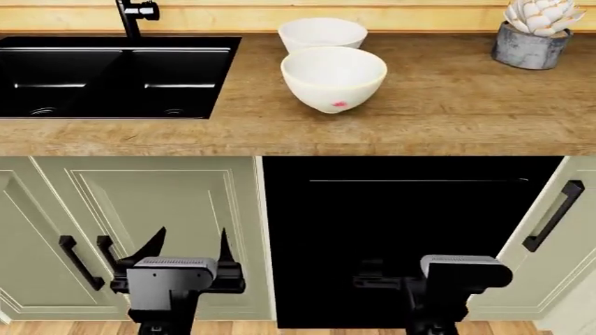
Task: Stack the bowls in the sink.
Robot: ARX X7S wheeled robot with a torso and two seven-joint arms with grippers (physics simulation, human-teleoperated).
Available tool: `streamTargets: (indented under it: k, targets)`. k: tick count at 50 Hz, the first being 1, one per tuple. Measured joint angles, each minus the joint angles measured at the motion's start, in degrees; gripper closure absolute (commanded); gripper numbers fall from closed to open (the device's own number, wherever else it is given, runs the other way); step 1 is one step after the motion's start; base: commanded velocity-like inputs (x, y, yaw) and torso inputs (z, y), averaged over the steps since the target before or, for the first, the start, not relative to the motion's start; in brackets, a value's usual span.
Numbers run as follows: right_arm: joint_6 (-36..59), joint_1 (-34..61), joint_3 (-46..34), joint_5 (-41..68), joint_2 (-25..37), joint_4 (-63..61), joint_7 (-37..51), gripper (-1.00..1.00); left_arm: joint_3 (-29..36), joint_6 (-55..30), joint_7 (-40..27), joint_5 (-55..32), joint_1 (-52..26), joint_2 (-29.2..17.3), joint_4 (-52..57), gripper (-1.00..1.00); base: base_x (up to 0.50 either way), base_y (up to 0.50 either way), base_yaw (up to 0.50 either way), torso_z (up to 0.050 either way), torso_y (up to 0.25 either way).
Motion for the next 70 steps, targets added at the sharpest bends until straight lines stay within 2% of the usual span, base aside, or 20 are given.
streamTargets:
  k: [12,21,29,38,53,61,70]
  targets:
    - [17.2,7.4,2.1,4.4,3.6,-16.6,2.9,-1.0,-2.2,-15.8,-1.4,-5.8,-7.5,-2.5,14.0,-1.0,0.0,0.0,0.0,0.0,0.0]
    - [30.2,20.2,3.1,7.5,5.0,-22.2,4.5,-1.0,-3.6,-29.7,-2.0,-10.7,-20.6,-4.2,18.8,-1.0,0.0,0.0,0.0,0.0,0.0]
    - [36.4,32.6,3.1,9.2,5.3,-18.6,4.0,-1.0,-2.3,-37.5,-0.9,-12.4,-33.1,-5.7,16.1,-1.0,0.0,0.0,0.0,0.0,0.0]
    - [36.1,47.4,0.8,8.5,5.2,-5.9,0.9,-1.0,-0.2,-40.6,2.3,-12.5,-48.5,-6.4,4.3,-1.0,0.0,0.0,0.0,0.0,0.0]
    - [32.1,70.5,-3.7,6.0,3.7,22.0,-5.5,-1.0,3.2,-39.3,10.3,-11.4,-72.8,-4.9,-26.0,-1.0,0.0,0.0,0.0,0.0,0.0]
    - [31.7,80.9,-5.9,5.2,2.5,36.8,-9.4,-1.0,5.2,-40.3,14.5,-11.0,-83.6,-3.8,-40.6,-1.0,0.0,0.0,0.0,0.0,0.0]
    - [32.0,88.4,-6.9,5.1,1.8,48.6,-12.1,-1.0,7.0,-39.8,17.9,-10.1,-92.7,-2.6,-54.9,-1.0,0.02,0.03,0.0,0.0,0.0]
